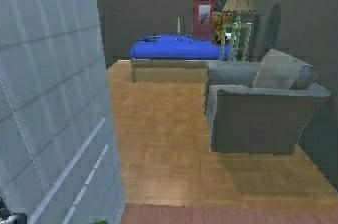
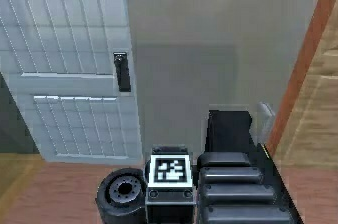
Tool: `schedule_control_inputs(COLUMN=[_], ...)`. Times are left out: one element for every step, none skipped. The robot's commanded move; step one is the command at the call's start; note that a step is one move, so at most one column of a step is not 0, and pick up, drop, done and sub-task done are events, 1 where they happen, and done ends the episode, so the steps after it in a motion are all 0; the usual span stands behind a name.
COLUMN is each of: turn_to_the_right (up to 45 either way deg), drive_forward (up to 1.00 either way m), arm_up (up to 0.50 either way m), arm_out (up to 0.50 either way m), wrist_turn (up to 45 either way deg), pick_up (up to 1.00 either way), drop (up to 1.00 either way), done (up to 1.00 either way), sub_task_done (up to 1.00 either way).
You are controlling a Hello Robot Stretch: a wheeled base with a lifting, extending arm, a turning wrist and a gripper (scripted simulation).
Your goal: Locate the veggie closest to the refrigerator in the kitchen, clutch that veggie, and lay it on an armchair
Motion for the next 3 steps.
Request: schedule_control_inputs(turn_to_the_right=[0.0, 0.0, 12.0], drive_forward=[1.0, 0.8, 0.0], arm_up=[0.0, 0.0, 0.0], arm_out=[0.0, 0.0, 0.0], wrist_turn=[0.0, 0.0, 0.0], pick_up=[0.0, 0.0, 0.0], drop=[0.0, 0.0, 0.0], done=[0.0, 0.0, 0.0], sub_task_done=[0.0, 0.0, 0.0])
